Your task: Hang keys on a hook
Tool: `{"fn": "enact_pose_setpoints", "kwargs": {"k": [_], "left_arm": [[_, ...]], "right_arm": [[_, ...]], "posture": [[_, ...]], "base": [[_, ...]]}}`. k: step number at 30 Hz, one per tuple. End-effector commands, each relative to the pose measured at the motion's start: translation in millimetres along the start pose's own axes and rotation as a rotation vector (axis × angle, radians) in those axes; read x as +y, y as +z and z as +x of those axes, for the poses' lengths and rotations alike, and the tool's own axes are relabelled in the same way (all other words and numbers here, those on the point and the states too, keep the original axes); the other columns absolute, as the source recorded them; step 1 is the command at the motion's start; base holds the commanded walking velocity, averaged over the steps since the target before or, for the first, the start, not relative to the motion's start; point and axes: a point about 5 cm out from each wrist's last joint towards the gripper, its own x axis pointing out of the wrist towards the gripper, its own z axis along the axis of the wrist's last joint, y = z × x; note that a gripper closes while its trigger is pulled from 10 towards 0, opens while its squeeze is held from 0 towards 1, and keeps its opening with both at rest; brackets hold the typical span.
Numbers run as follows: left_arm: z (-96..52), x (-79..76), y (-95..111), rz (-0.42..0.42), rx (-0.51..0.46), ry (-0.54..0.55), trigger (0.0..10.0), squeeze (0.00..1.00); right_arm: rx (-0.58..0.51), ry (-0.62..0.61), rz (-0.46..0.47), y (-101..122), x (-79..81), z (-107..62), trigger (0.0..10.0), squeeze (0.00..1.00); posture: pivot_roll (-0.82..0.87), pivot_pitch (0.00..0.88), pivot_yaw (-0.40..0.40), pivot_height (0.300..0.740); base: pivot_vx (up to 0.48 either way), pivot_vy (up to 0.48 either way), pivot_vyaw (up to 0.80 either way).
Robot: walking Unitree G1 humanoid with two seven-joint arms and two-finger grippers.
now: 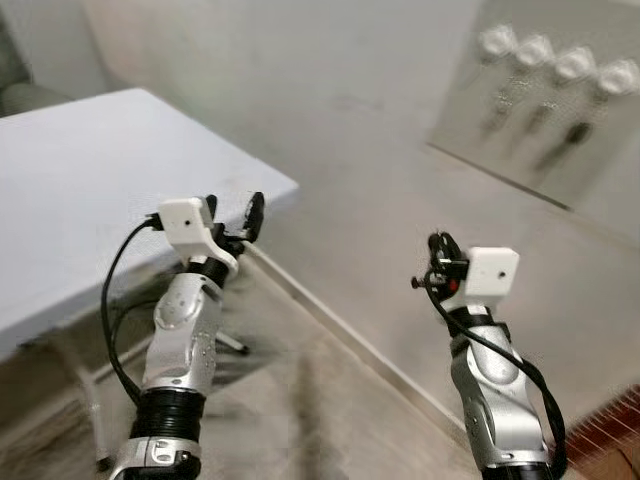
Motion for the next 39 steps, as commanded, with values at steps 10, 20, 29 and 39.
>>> {"fn": "enact_pose_setpoints", "kwargs": {"k": [10,20,29,39], "left_arm": [[2.7,3.0,0.7,-0.054,0.014,0.041,10.0,0.00],[2.2,5.9,-1.0,-0.084,0.019,0.066,10.0,0.00],[0.1,3.5,-5.4,-0.058,0.043,0.078,10.0,0.00],[-1.3,-0.6,-8.6,-0.065,0.062,0.044,10.0,0.00]], "right_arm": [[-0.055,0.039,0.026,9.6,5.8,0.0,10.0,0.00],[-0.058,0.050,0.029,9.8,6.4,-1.2,10.0,0.00],[-0.057,0.043,0.038,9.3,5.2,-2.2,10.0,0.00],[-0.058,0.031,0.036,9.0,3.5,-3.1,10.0,0.00]], "posture": [[-0.03,0.000,-0.045,0.740],[-0.03,0.000,-0.047,0.740],[-0.03,0.000,-0.045,0.740],[-0.03,0.000,-0.035,0.740]], "base": [[0.000,0.000,-0.14],[0.000,0.025,0.00],[0.000,0.057,0.00],[0.000,0.000,0.00]]}}
